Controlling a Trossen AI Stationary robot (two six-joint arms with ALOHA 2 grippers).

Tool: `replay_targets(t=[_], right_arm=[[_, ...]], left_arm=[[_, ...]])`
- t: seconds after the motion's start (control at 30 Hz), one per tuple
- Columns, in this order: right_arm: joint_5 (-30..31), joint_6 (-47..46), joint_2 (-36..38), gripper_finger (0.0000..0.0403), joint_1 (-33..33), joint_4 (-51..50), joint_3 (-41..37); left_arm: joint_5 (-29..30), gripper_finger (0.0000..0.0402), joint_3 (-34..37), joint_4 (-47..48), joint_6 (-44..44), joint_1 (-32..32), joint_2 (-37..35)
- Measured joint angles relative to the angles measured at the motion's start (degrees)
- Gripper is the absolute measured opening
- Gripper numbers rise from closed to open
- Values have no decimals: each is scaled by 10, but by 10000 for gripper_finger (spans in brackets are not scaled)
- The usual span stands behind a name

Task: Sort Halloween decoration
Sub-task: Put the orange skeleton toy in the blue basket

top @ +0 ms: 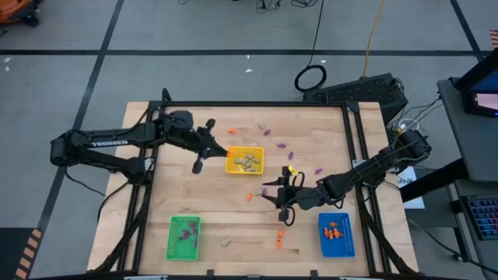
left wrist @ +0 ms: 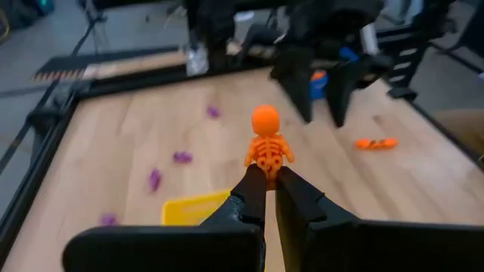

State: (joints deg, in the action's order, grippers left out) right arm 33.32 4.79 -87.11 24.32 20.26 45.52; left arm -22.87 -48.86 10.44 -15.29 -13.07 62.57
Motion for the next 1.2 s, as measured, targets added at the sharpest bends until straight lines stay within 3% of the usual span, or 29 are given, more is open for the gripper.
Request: replay_targets(t=[0.2, 0.57, 0.83, 1.2], right_arm=[[-1, 24, 0, 169, 0, 31, 0], [-3, 4, 0, 169, 0, 31, 0], [-3, -12, 0, 169, -1, 31, 0], [-3, -26, 0, 169, -4, 31, 0]], left_arm=[[0, 11, 7, -68, 0, 38, 5], [26, 11, 90, -253, 51, 78, 5], [92, 11, 110, -268, 103, 102, 5], [114, 11, 110, -266, 293, 102, 5]])
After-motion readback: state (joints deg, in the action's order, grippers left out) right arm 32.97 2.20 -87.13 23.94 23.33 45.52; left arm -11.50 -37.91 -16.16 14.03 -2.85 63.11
